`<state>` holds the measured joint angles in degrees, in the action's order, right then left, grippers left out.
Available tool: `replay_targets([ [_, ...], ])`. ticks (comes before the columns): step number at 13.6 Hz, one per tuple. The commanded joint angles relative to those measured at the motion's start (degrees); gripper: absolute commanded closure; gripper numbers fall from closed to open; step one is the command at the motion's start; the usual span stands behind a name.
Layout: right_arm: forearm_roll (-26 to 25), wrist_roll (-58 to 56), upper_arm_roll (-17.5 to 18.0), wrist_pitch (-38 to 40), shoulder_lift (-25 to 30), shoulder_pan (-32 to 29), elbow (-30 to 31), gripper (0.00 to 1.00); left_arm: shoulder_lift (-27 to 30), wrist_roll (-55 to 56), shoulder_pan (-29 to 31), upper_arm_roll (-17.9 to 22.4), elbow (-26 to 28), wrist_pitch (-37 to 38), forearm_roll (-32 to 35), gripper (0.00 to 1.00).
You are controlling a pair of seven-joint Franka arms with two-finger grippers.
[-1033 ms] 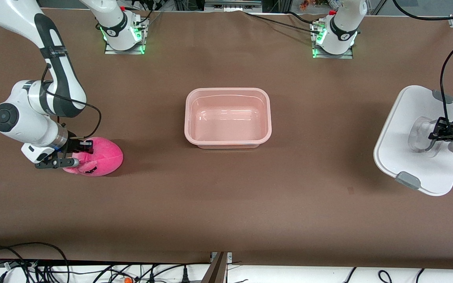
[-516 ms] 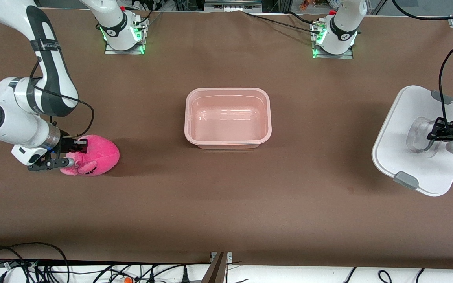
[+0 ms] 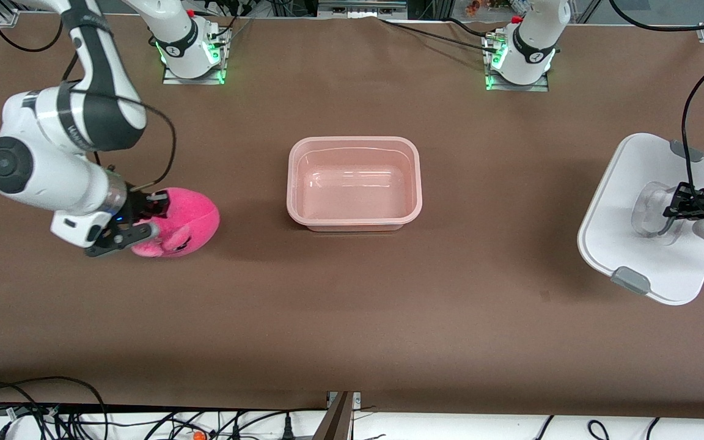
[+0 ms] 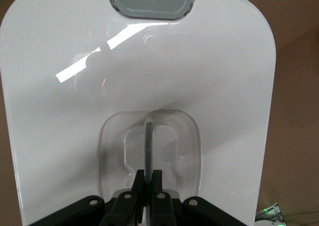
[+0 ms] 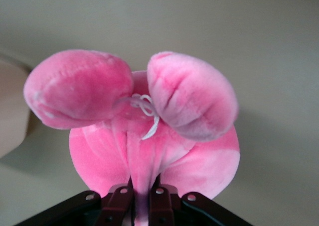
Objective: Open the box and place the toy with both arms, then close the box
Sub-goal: 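Carry the plush toy with the right gripper into the pink tub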
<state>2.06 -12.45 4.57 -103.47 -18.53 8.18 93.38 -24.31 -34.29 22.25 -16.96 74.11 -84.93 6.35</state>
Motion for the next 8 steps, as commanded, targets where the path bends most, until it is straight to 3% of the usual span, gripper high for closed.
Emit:
replay_targets([
  [1,0.1,-2.8,-0.4,4.8,-0.5,6.3,-3.9,1.00,0.7,-1.4,0.2,-0.2,0.2,0.6,0.1,1.00],
  [8,-2.1,-8.6,-0.4,13.1,-3.4,20.9,-13.1,1.00,0.7,-1.4,0.1,-0.2,0.2,0.6,0.1,1.00],
])
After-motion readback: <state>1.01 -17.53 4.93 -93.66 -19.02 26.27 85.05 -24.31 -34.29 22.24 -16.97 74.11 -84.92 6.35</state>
